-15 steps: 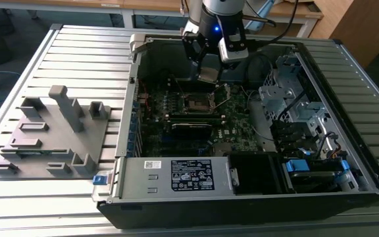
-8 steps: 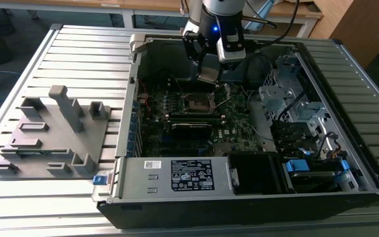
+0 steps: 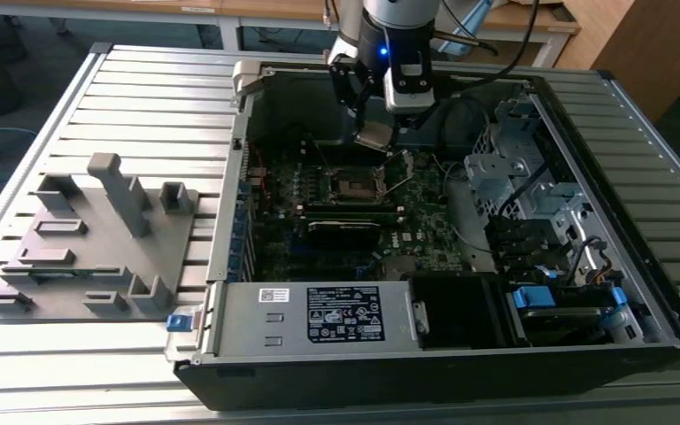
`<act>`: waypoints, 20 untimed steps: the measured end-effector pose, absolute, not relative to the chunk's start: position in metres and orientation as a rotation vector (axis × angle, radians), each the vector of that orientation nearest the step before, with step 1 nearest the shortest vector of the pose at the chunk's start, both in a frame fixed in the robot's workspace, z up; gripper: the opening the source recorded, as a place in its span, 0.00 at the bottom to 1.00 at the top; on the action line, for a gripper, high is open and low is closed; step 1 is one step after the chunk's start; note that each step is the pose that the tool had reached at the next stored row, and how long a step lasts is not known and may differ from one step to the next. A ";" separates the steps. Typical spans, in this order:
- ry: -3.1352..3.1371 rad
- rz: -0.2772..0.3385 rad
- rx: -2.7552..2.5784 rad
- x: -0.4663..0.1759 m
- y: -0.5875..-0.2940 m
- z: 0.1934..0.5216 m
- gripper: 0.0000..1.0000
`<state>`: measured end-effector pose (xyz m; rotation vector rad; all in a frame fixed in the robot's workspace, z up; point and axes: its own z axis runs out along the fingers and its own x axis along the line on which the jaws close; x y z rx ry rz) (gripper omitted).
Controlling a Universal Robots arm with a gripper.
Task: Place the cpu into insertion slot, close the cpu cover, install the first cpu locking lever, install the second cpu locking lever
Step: 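Place the cpu into insertion slot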
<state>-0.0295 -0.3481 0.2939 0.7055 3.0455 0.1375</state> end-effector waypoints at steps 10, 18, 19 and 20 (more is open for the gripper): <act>3.014 0.137 0.816 -0.030 -0.348 0.293 0.54; 2.994 0.136 0.881 -0.030 -0.348 0.293 0.54; 2.985 0.136 0.907 -0.030 -0.348 0.293 0.54; 2.976 0.135 0.934 -0.030 -0.348 0.292 0.54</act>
